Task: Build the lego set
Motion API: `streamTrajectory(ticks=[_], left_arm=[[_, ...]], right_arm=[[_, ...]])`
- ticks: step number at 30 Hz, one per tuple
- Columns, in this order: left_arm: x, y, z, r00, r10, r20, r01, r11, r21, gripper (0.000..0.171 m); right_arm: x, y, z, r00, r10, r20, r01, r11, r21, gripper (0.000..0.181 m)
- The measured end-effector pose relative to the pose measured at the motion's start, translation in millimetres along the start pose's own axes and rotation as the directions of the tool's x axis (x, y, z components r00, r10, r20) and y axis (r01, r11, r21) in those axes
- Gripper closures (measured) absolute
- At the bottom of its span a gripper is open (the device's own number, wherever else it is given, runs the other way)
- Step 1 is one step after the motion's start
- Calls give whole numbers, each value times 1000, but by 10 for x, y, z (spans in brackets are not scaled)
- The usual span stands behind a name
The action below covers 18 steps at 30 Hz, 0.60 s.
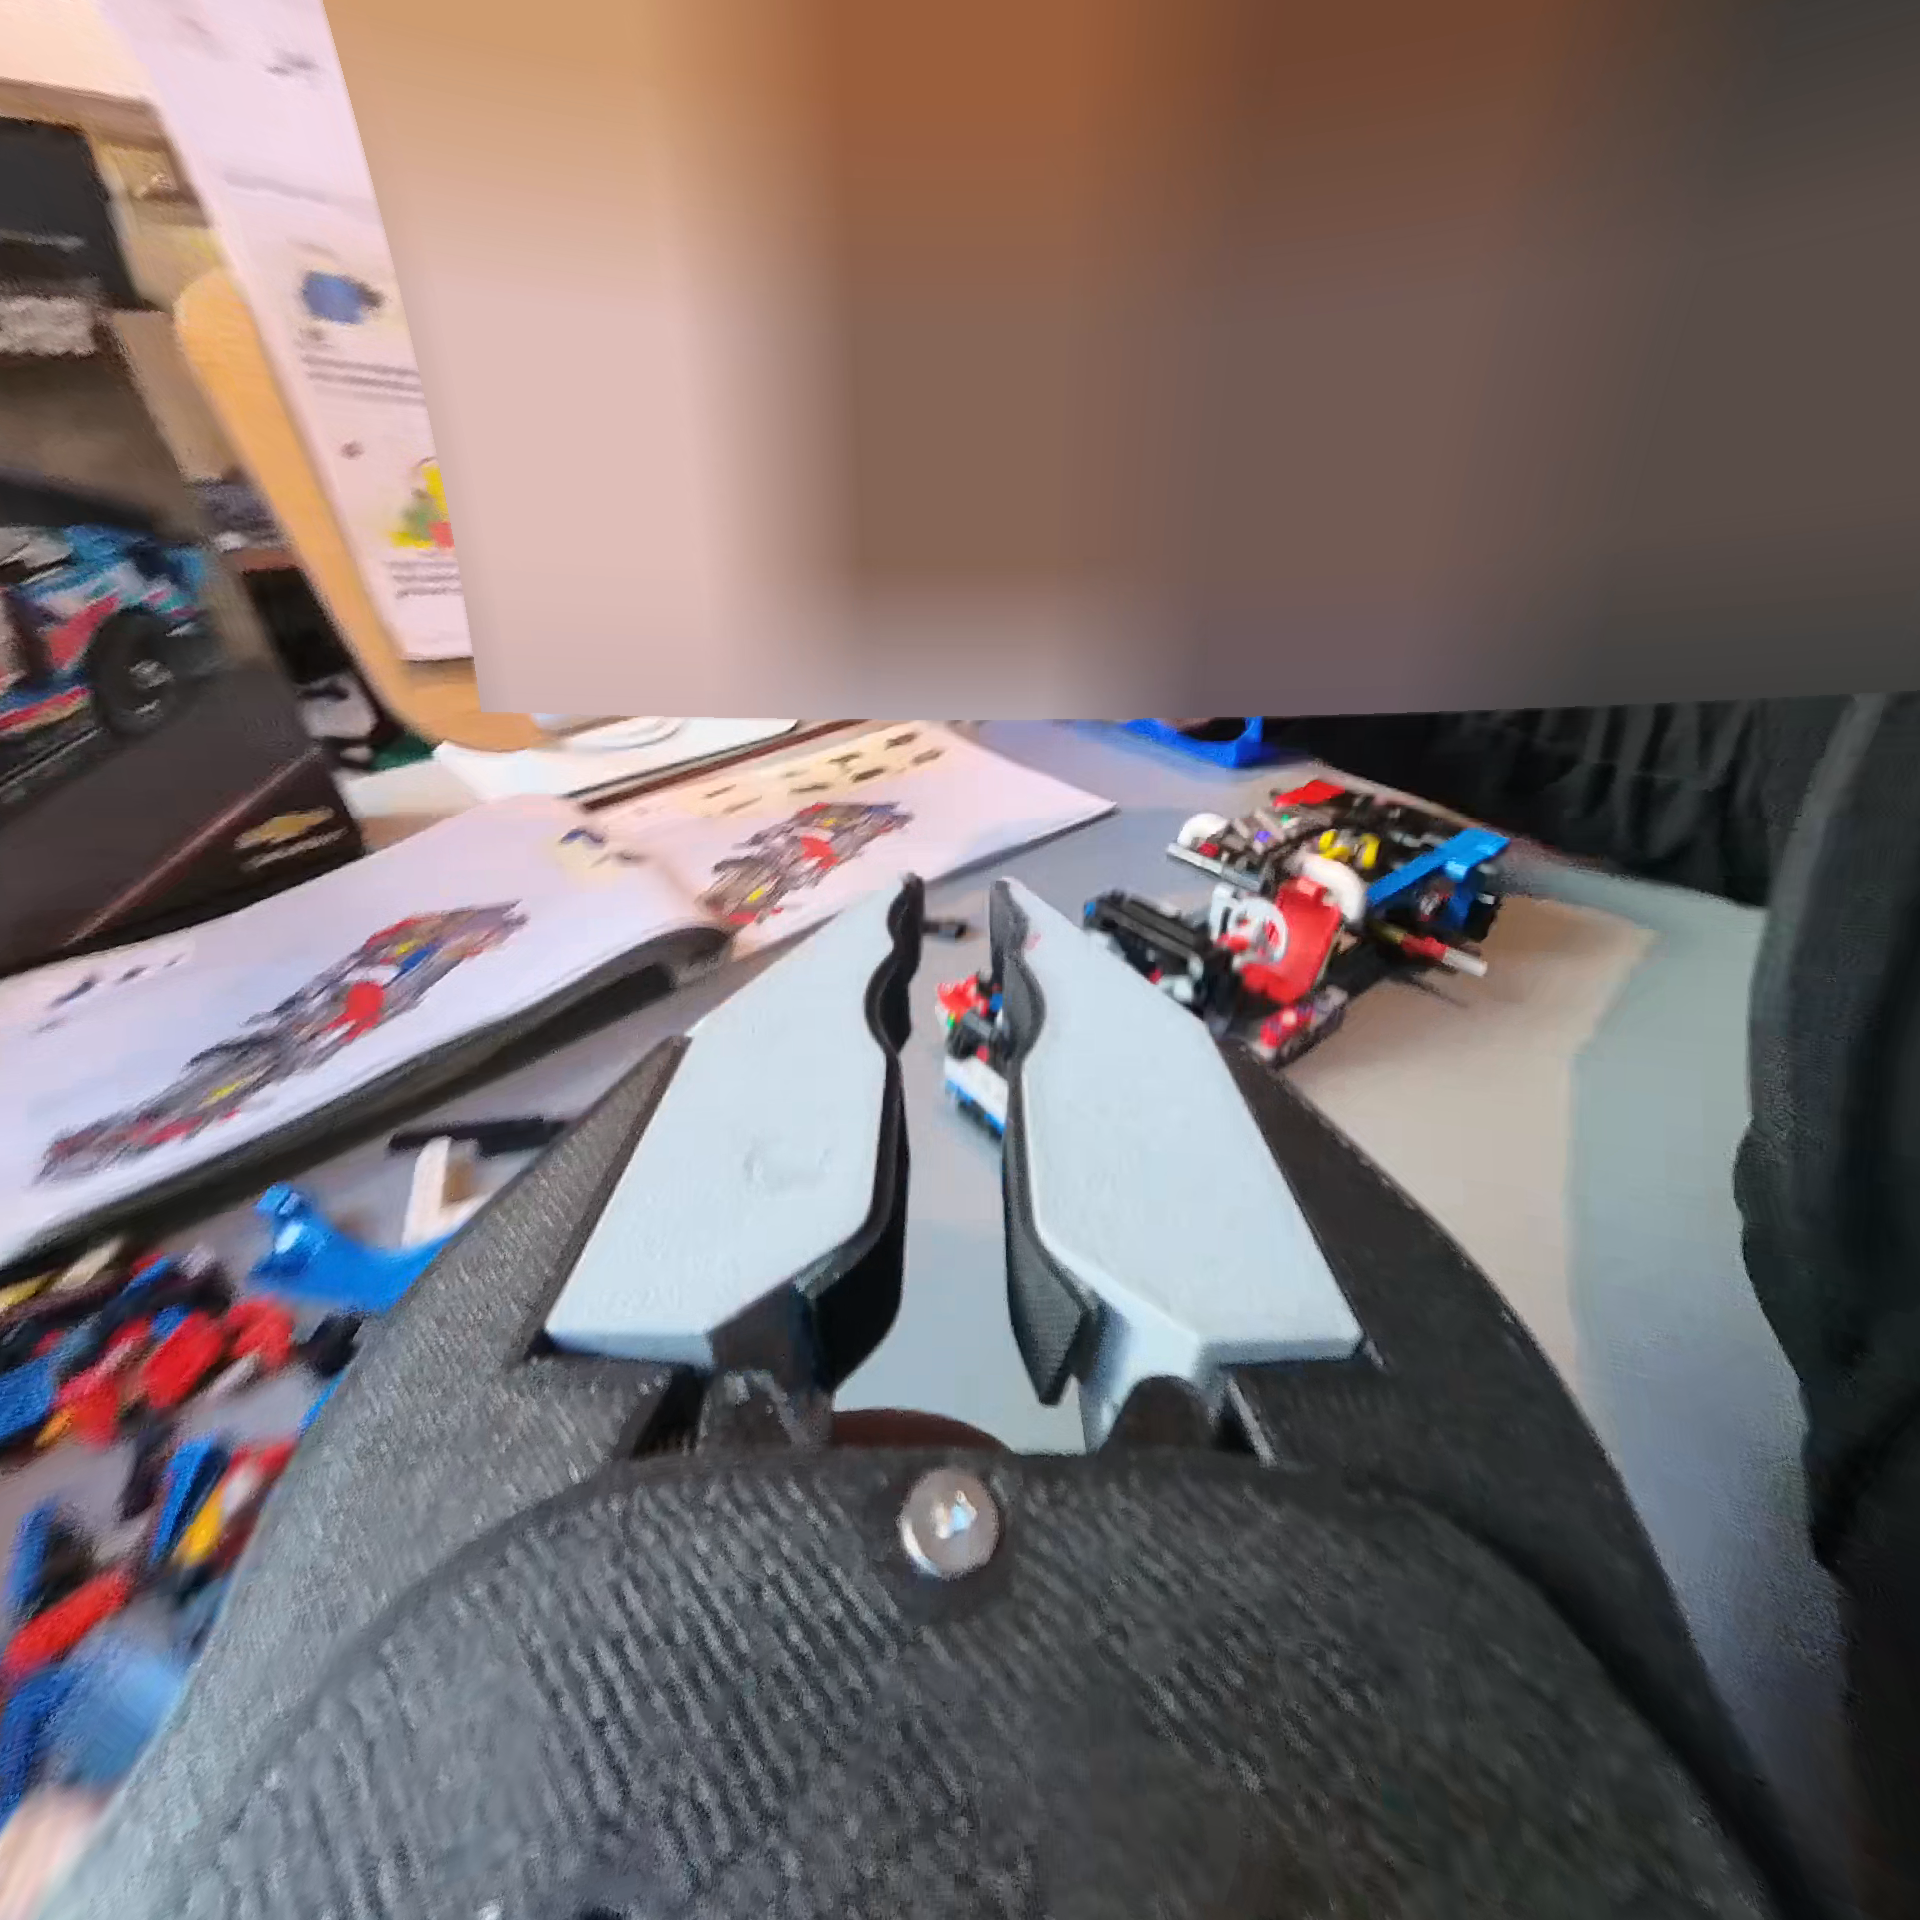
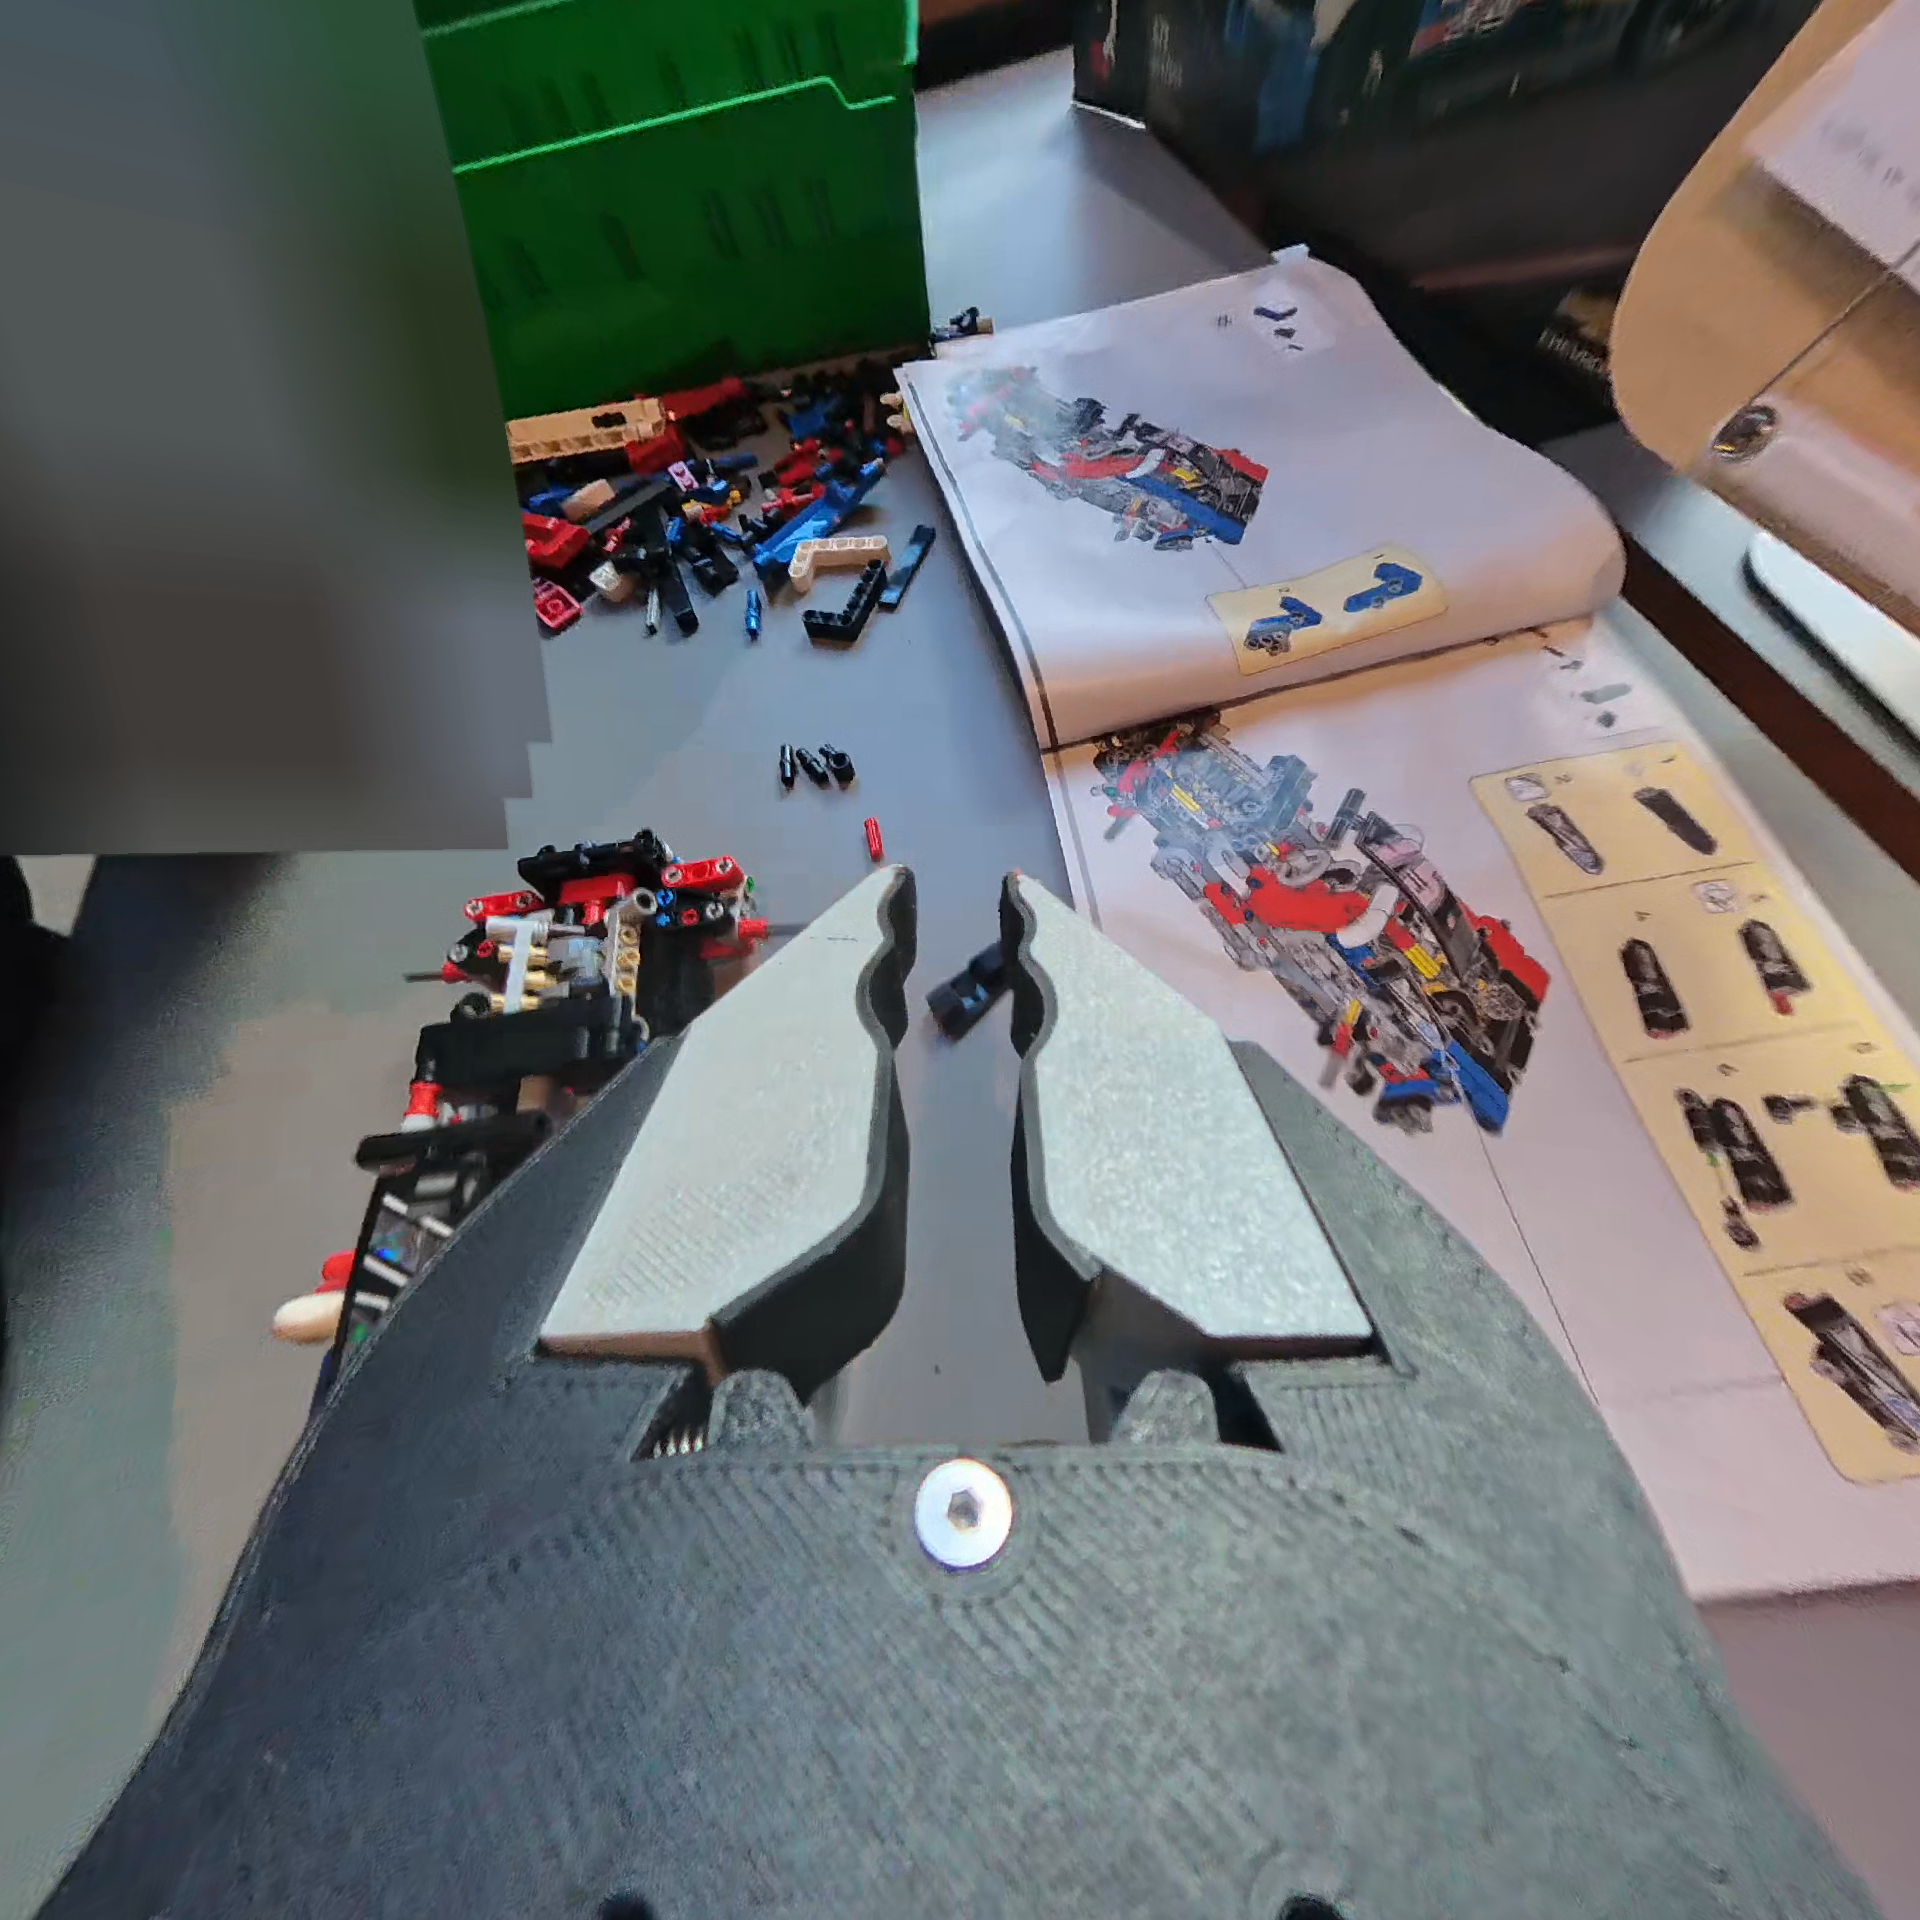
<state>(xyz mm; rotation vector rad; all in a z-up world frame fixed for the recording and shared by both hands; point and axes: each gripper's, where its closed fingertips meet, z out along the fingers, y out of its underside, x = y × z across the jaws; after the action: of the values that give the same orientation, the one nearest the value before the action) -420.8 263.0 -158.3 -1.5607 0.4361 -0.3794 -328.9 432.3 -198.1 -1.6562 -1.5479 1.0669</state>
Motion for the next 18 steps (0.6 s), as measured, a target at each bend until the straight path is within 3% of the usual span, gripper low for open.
streamTrajectory(ticks=[4,9,13,18], left_arm=[[-201,184,-450,992,-27,126,37,996,-78,162],[-376,316,-803,976,-86,202,109,988,-106,161],[-523,434,-941,962,-54,269,101,981,-167,163],[-888,619,-859,943,-11,332,146,911,-385,152]], right_arm=[[53,93,-226,992,-28,-125,31,999,23,168],[1,-11,-509,980,10,-199,21,988,155,166],[80,86,-713,947,22,-322,36,984,175,167],[95,191,-825,934,47,-354,31,977,213,170]])
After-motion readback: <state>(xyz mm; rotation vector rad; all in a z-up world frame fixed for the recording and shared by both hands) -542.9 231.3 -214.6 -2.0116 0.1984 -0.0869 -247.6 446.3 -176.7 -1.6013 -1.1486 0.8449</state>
